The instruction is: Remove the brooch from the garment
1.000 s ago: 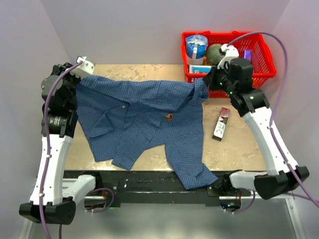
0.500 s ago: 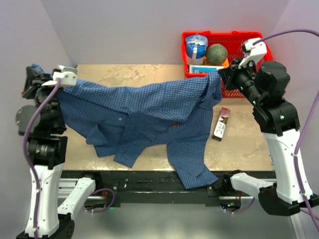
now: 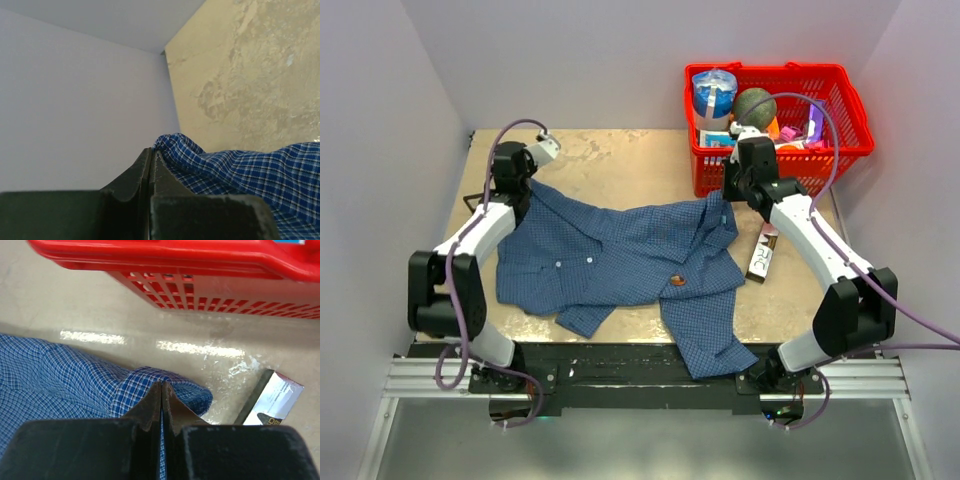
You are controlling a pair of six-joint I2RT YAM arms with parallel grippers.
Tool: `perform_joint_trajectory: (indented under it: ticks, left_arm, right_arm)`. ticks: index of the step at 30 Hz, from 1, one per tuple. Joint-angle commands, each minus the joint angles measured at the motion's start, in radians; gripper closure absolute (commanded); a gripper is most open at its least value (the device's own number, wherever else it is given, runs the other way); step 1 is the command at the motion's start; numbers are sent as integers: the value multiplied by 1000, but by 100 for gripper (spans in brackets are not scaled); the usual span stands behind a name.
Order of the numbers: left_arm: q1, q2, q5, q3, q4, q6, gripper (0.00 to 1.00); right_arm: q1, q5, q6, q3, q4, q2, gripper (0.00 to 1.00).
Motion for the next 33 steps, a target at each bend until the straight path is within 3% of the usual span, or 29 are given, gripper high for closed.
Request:
perform_joint_trajectory:
  ticks: [1, 6, 9, 10, 11, 14, 17, 18, 19, 21, 23, 27, 33]
  left_arm:
    - [7, 138, -8, 136, 214, -47, 100]
    - [12, 259, -22, 219, 210, -85, 100]
    - [9, 253, -14, 247, 147, -130, 97]
    - [4, 242, -1, 271, 104, -170, 89]
    - [-1, 222, 24, 290, -24, -199, 70]
    - [1, 75, 227, 299, -242, -302, 47]
    - [1, -144, 456, 171, -333, -296, 29]
    - [1, -236, 523, 145, -387, -276, 28]
    - [1, -276, 680, 119, -456, -215, 28]
    - [-2, -368, 822, 95, -699, -118, 28]
    - [-25, -407, 964, 60, -942, 79, 28]
    - [-111, -436, 1047, -27, -1209, 392, 34]
    - [-338, -450, 1013, -190, -1265, 660, 45]
  right_arm:
    - [-3, 111, 35, -30, 164, -76, 100]
    - [-4, 151, 9, -10, 210, -47, 100]
    - [-4, 174, -10, 21, 213, -28, 98]
    - [-4, 167, -13, 30, 211, -25, 87]
    - [-6, 155, -23, 42, 201, -24, 62]
    - [-4, 128, -46, 73, 175, -42, 40]
    - [-4, 107, -75, 90, 146, -70, 31]
    - [-6, 92, -88, 95, 145, -79, 31]
    - [-6, 75, -104, 93, 147, -93, 30]
    - [-4, -38, -179, 81, 138, -102, 30]
    - [-6, -94, -282, 53, 133, -116, 30]
    - [-4, -183, -381, -22, 148, -100, 30]
    - [-6, -218, -346, 81, 96, 33, 32]
